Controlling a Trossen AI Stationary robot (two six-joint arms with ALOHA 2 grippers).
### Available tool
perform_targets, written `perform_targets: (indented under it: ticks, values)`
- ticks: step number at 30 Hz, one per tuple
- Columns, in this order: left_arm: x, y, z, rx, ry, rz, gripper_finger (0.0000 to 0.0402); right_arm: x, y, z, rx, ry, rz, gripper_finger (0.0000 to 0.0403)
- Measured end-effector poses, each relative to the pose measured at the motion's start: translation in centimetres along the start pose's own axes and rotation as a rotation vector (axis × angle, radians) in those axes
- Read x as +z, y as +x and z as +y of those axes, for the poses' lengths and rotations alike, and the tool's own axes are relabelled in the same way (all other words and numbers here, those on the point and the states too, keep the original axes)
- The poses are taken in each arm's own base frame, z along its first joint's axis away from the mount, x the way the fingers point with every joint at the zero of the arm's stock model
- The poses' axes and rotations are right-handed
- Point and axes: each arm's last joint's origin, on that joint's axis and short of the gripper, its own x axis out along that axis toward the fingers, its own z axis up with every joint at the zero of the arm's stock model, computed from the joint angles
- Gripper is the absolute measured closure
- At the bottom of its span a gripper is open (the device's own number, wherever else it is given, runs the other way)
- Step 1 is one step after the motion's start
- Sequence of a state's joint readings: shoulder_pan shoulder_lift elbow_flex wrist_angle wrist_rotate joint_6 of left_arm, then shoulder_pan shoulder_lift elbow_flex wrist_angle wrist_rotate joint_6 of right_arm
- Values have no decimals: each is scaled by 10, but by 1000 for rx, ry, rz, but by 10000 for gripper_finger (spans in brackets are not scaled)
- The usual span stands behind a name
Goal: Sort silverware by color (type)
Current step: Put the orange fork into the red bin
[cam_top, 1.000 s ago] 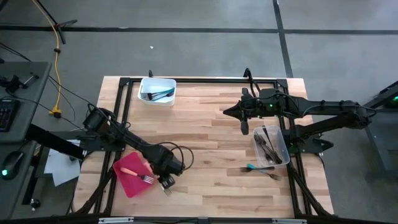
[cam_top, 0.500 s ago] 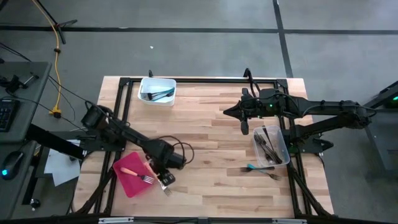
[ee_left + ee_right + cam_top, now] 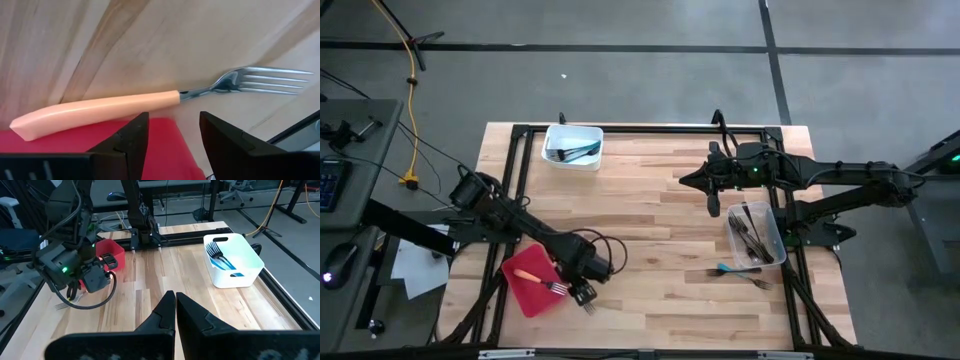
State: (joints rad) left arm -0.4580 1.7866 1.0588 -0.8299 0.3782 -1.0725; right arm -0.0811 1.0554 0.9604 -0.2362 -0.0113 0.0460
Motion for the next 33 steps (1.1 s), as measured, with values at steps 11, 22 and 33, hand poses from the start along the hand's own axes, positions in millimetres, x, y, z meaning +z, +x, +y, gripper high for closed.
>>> perform_targets:
  ticks: [11,22,33]
  values:
    - [2,5,-1,-2,0,14,234,0,0,0,0,0,1,403]
    - [7,18,-2,22,2,44,234,-1,0,0,0,-1,11,403]
    - [31,7,12,28,34,-28,234,-1,0,0,0,2,11,403]
